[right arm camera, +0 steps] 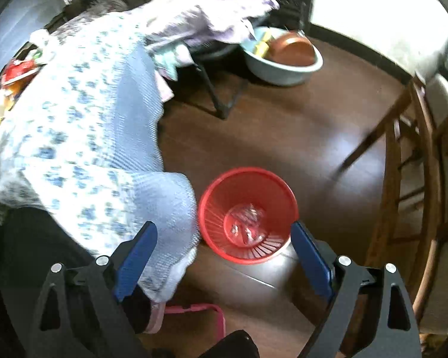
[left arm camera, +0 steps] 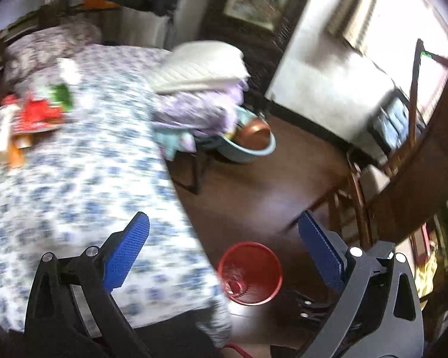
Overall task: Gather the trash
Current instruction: 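Move both open tools back over the table, then grasp the silver chip bag with the right tool while the left grasps the paper cup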
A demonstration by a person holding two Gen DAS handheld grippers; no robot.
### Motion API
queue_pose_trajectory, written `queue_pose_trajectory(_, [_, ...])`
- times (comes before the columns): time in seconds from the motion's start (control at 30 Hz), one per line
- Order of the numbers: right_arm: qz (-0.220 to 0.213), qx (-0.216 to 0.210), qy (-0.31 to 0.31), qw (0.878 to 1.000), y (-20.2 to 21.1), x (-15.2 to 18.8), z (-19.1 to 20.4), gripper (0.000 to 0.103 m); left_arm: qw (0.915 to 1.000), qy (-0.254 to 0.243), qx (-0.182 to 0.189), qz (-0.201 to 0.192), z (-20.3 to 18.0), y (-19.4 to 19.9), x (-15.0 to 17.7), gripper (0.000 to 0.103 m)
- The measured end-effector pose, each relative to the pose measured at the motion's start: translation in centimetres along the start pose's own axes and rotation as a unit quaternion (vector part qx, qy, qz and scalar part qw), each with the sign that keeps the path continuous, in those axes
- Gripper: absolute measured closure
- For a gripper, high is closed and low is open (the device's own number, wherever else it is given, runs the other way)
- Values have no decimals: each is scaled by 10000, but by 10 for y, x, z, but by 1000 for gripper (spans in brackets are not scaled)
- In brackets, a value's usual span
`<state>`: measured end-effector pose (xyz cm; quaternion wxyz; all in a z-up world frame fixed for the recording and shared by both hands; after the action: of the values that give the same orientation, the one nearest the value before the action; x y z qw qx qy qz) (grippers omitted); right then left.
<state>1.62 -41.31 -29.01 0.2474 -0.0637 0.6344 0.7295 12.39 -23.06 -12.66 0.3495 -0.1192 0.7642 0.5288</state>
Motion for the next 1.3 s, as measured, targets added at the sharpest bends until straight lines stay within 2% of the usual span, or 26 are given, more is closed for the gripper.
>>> queue_pose_trajectory(0.1, [-76, -46, 259, 9996, 12, -5, 28, 14, 9990, 101, -406, -164, 35, 18, 2, 7])
queue_pose_trajectory(0.27, [-255, -236, 683, 9971, 27, -14, 79, 13, 9937, 418, -1023, -198, 105, 40, 17, 7])
queue_pose_trajectory(0.43, [-537, -624, 1045, 9911, 42, -35, 142, 12, 9827, 1008, -1522, -323, 181, 67, 29, 7])
queue_pose_trajectory(0.63, [-839, -1150, 1448, 9792, 40, -72, 228, 8, 9655, 1386, -2156, -466, 254, 87, 36, 7])
queue_pose_trajectory(0.73, [-1117, -1347, 1616, 9712, 35, -96, 277, 8, 9596, 1643, -2245, -419, 283, 81, 33, 7])
queue_pose_trajectory(0.87, [-1236, -1578, 1673, 9653, 22, -119, 323, 8, 9538, 1780, -2390, -374, 305, 73, 30, 7])
queue_pose_trajectory(1.0, [-1389, -1456, 1867, 9616, 5, -151, 364, 8, 9512, 1851, -2447, -338, 315, 66, 35, 7])
queue_pose_trajectory(1.17, [-1560, -1455, 1607, 9637, -17, -192, 385, 8, 9519, 2046, -2267, -262, 319, 60, 46, 7])
queue_pose_trajectory(1.3, [-1681, -1569, 1117, 9668, -33, -216, 388, 8, 9546, 1936, -2248, -264, 313, 62, 44, 7])
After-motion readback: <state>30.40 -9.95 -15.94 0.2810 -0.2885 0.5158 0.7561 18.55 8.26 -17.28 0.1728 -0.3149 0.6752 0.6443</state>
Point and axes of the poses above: each gripper's, at about its wrist camera, not at the fingertips, and y roughly against the way its jaws point, z to its left, x to its underside, the point moved 6 cm from there along -y, roughly the way its jaws point, and after that the axes turned 7 degrees about -x, right-handed, at the moved point
